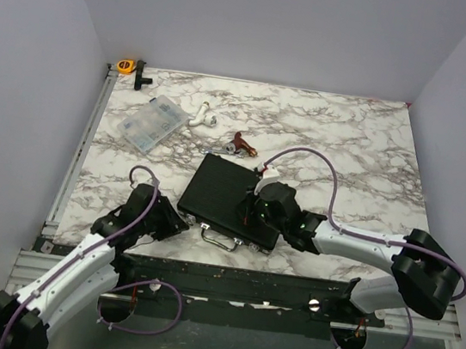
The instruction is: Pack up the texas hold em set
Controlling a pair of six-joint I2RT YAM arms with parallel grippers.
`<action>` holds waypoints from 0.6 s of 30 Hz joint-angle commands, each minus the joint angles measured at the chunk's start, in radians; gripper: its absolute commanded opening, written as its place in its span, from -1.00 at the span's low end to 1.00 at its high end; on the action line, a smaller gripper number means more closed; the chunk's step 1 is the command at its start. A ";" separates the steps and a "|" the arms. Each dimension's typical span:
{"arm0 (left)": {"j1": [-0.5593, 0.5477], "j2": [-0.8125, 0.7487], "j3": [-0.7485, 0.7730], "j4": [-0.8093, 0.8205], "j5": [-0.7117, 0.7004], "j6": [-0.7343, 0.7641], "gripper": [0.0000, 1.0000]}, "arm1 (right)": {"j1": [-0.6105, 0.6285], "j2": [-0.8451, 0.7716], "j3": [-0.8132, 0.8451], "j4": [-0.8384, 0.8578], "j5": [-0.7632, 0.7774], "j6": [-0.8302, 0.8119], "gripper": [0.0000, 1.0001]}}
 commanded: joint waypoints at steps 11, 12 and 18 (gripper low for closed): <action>-0.036 0.029 0.068 0.029 -0.107 0.021 -0.74 | -0.001 -0.067 -0.024 -0.023 0.005 0.003 -0.99; -0.042 0.037 0.064 0.022 -0.116 0.002 -0.78 | -0.001 -0.065 -0.024 -0.024 0.004 0.000 -0.99; -0.043 0.132 0.057 0.080 -0.148 -0.027 -0.93 | -0.001 -0.048 -0.021 -0.012 -0.006 -0.002 -0.99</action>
